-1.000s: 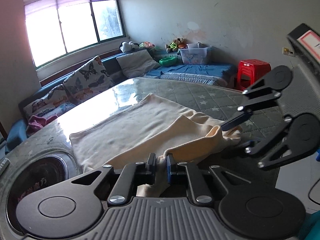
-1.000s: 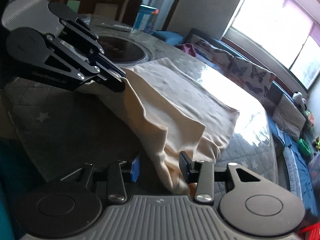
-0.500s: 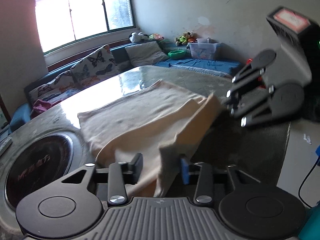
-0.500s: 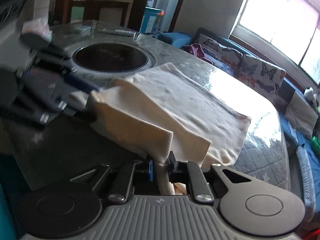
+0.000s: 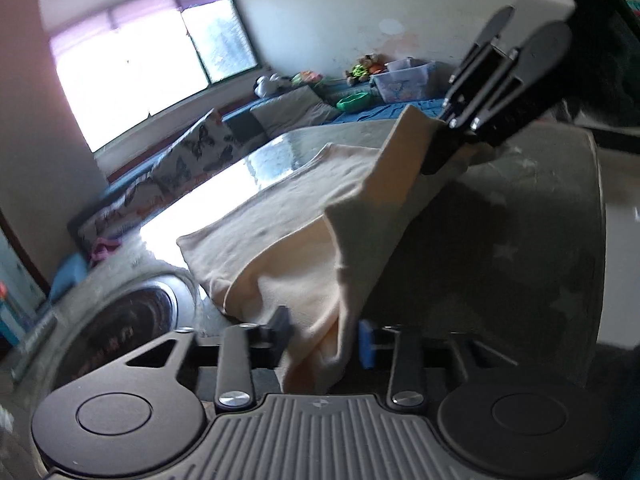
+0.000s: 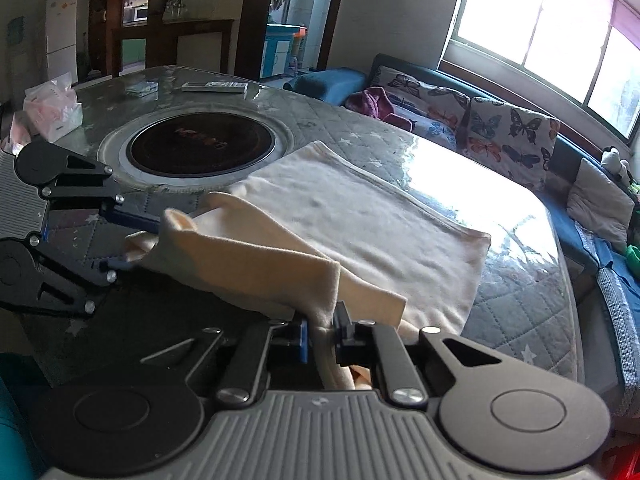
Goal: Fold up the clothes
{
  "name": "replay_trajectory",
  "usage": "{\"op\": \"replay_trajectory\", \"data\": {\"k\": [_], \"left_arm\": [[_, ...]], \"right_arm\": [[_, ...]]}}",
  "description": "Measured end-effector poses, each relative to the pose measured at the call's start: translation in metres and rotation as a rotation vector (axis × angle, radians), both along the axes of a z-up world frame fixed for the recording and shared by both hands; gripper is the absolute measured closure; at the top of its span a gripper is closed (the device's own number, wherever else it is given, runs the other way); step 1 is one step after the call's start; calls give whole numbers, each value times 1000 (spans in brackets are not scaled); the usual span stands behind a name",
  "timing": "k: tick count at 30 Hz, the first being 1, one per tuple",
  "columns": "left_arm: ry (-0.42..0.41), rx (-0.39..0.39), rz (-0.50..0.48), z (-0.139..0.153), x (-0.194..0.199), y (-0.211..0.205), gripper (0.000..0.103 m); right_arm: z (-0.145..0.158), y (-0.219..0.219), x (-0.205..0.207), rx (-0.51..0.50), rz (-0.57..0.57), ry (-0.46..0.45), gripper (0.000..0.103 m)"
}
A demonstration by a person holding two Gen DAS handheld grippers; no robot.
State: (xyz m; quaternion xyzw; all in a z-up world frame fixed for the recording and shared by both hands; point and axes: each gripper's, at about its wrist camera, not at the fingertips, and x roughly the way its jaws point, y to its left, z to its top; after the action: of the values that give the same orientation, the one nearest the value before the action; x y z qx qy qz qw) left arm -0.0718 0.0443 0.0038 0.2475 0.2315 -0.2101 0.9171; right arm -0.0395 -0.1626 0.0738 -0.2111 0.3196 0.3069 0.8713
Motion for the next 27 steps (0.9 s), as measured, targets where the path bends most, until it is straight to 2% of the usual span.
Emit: {"op": "replay_trajectory", "data": {"k": [3, 4, 10, 17, 23, 27], "left_arm": [[-7, 3, -20, 1, -1, 3, 93], [-3, -6, -25, 2, -1, 4, 96], [-15, -62, -39, 20, -12, 10, 97], [3, -64, -88, 39, -48, 14, 97], [32, -101, -103, 57, -74, 24, 97], [36, -121, -103, 68, -75, 28, 97]], "right_arm": [[-1, 1, -5, 5, -7, -8, 94], [-1, 1, -6, 8, -8, -11, 94], [9, -6, -18, 41, -17, -28, 95], [29, -17, -54, 58, 35, 9, 95], [44, -20, -92, 45, 88, 50, 95], [52, -14, -95, 34, 97, 37, 95]]}}
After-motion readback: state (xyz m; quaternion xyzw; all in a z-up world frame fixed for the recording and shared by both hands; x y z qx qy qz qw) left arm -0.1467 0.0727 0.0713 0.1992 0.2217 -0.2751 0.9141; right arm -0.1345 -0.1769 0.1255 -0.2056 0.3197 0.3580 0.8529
